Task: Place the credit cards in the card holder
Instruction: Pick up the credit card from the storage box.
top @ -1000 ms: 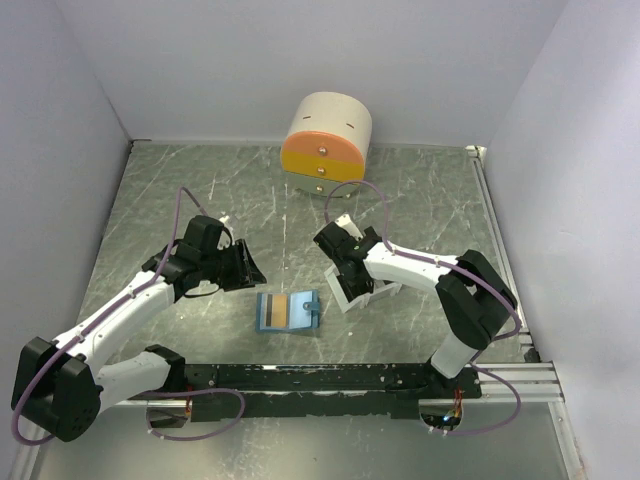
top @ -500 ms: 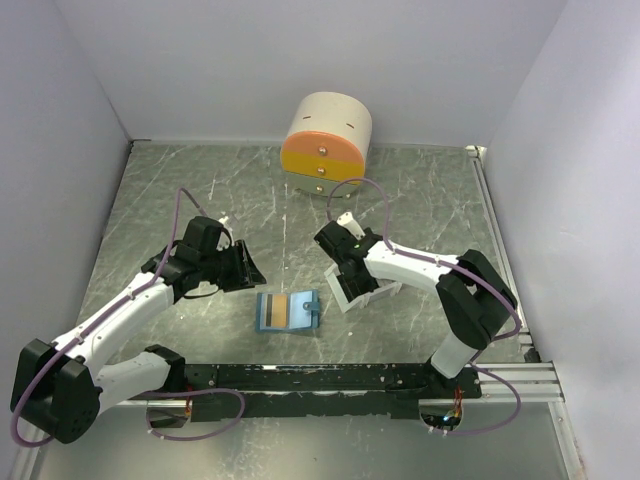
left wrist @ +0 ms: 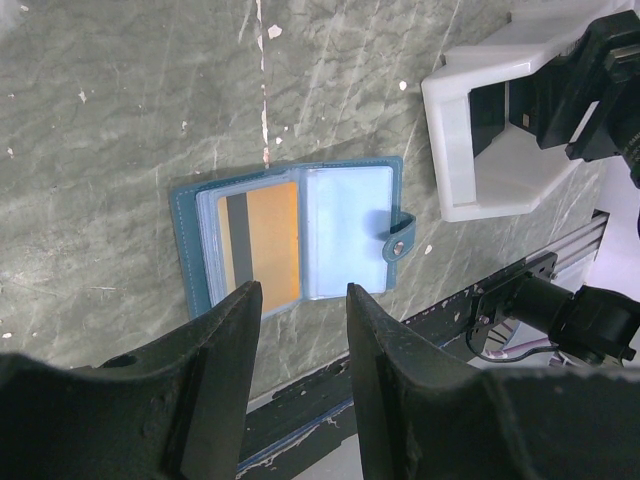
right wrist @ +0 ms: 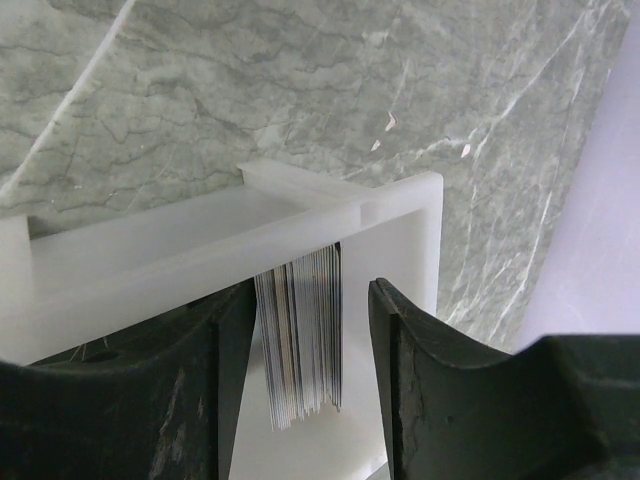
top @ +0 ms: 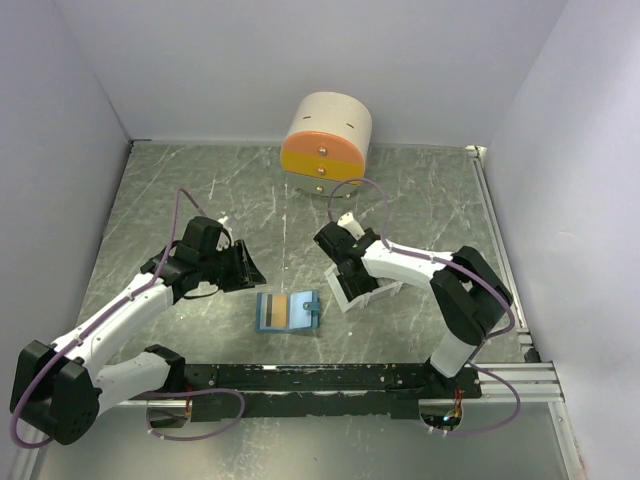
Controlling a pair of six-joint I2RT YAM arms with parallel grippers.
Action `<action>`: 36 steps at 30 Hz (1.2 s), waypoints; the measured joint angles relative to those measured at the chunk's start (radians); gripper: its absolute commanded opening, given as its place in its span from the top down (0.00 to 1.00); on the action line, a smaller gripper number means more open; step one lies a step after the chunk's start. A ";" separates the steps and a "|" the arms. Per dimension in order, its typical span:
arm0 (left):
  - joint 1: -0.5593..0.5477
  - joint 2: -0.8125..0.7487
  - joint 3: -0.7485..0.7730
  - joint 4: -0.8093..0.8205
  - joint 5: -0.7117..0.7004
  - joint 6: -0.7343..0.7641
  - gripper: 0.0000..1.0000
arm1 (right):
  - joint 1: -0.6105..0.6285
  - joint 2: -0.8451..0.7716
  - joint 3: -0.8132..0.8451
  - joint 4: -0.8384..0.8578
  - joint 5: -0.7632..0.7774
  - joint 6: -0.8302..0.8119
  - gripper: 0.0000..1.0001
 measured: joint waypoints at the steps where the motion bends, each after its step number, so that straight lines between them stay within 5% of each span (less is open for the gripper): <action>1: 0.000 0.000 0.000 0.000 0.000 0.000 0.50 | 0.000 0.005 0.000 0.000 0.006 0.001 0.52; 5: 0.000 -0.002 0.000 0.000 0.001 -0.001 0.50 | 0.000 0.011 0.004 -0.008 0.025 0.006 0.58; 14: 0.000 -0.002 0.000 0.000 0.002 -0.001 0.50 | -0.001 0.011 0.014 -0.017 0.045 0.014 0.55; 21: 0.000 -0.002 0.000 0.000 0.002 -0.001 0.50 | -0.006 0.011 0.014 -0.015 0.047 0.010 0.70; 36: 0.000 -0.002 0.000 0.000 0.002 -0.008 0.50 | -0.011 0.002 0.014 0.000 0.032 -0.001 0.82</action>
